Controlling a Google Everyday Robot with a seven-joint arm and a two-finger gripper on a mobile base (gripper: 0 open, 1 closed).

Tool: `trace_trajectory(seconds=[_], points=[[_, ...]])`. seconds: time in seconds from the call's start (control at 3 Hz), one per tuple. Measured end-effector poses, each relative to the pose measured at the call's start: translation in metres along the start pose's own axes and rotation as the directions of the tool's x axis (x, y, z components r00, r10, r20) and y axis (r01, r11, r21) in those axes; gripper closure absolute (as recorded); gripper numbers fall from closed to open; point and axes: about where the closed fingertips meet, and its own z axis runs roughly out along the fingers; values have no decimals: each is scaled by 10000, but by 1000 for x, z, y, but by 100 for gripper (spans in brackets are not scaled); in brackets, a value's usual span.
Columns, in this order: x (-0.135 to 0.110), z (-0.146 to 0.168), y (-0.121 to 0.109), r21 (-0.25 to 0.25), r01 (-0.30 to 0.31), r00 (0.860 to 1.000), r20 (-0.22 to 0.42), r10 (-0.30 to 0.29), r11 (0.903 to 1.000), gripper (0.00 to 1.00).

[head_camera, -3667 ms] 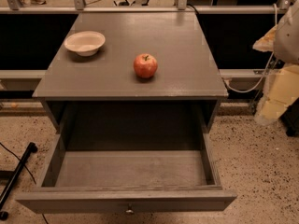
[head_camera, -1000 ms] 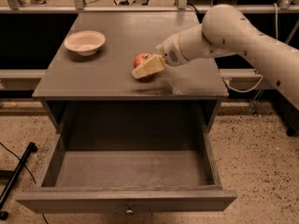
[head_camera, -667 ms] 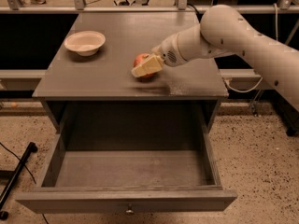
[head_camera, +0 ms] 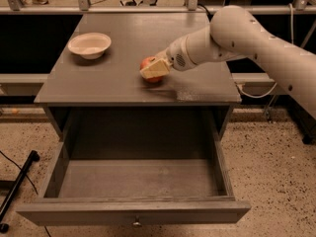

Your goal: Place apple into top drawer

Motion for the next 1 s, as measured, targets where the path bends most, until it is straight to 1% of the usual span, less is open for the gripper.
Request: trace_trajectory(seconds=[0.33,0.67,1.0], points=[[-6,0,2,-157,-112,9999,-25,112,9998,94],[-37,-22,31,-841,-23,9985,541,69,9965,100],[-70,-55,98,-1748,-78,9893,1419,330,9846,100]])
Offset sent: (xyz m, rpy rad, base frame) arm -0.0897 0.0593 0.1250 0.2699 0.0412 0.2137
